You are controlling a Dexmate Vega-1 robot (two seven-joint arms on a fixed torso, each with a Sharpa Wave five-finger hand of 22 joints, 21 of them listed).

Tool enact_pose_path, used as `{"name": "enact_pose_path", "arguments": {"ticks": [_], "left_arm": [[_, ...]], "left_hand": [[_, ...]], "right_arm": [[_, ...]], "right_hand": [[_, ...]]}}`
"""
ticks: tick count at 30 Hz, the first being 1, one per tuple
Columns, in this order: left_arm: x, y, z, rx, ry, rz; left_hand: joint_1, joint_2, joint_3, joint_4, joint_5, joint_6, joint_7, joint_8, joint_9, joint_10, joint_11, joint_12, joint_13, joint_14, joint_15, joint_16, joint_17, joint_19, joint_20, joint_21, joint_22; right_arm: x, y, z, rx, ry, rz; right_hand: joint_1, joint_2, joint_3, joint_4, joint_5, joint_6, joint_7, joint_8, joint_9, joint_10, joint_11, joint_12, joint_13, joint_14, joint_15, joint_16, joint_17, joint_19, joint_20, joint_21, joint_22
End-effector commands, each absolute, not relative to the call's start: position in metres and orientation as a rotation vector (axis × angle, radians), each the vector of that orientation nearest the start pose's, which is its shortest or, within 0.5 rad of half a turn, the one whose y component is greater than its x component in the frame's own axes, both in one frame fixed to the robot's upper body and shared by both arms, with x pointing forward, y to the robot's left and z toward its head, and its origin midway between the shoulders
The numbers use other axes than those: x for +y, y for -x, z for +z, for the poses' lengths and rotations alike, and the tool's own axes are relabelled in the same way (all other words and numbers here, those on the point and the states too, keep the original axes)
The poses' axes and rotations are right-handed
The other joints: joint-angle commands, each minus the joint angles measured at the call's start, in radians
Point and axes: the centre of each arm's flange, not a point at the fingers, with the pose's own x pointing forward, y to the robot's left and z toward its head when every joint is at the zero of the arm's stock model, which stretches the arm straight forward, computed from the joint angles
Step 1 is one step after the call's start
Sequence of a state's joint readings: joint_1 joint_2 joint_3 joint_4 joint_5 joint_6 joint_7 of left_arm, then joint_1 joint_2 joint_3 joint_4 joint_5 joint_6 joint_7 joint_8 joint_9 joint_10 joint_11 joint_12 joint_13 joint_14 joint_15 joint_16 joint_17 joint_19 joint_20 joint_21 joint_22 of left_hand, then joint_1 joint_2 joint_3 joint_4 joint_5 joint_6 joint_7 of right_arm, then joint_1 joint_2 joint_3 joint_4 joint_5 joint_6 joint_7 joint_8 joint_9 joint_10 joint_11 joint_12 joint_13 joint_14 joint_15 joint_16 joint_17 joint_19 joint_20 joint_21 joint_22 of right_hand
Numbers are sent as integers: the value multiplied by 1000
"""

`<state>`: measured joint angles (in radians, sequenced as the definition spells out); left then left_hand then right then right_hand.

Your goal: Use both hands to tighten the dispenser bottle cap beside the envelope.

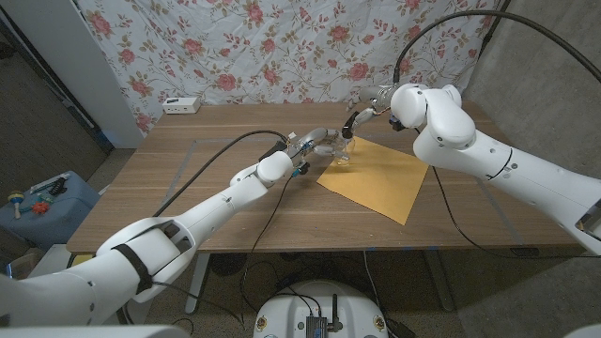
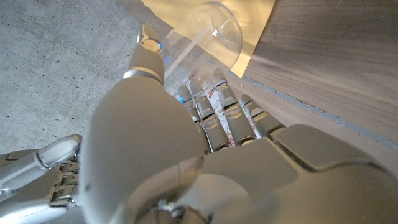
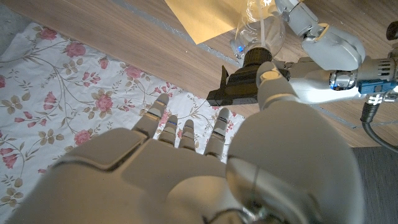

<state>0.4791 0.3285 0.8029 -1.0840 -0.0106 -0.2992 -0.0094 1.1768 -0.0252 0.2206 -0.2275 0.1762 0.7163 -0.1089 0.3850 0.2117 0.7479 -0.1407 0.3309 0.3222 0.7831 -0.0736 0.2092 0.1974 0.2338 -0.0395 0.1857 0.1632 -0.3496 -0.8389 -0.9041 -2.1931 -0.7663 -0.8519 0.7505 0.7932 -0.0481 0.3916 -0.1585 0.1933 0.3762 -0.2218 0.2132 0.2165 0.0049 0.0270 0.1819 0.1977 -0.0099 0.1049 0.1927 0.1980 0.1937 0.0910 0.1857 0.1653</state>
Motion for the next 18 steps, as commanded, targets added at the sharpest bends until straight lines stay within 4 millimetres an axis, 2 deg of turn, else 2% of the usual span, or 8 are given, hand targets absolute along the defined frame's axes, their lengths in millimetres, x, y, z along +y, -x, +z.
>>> {"name": "enact_pose_path", "arguments": {"ticks": [1,18], "left_arm": [[67,-674,8,-709,-732,-478],[65,-676,10,-708,-736,-484]], "left_hand": [[-77,124,81,78,7,158,12,23,3,79,-26,0,181,23,-110,3,3,8,-101,-3,1],[-79,124,82,78,7,159,13,23,3,84,-29,0,184,23,-112,4,5,8,-100,-3,1]], "right_arm": [[-145,-517,137,-245,1668,29],[-145,-524,137,-215,1653,-21]], "right_hand": [[-18,-2,2,11,4,36,4,16,5,3,5,12,5,4,-13,7,3,8,-18,6,4],[-92,-9,-27,38,-2,161,5,63,12,59,8,31,4,49,-39,26,6,48,-45,12,3]]}}
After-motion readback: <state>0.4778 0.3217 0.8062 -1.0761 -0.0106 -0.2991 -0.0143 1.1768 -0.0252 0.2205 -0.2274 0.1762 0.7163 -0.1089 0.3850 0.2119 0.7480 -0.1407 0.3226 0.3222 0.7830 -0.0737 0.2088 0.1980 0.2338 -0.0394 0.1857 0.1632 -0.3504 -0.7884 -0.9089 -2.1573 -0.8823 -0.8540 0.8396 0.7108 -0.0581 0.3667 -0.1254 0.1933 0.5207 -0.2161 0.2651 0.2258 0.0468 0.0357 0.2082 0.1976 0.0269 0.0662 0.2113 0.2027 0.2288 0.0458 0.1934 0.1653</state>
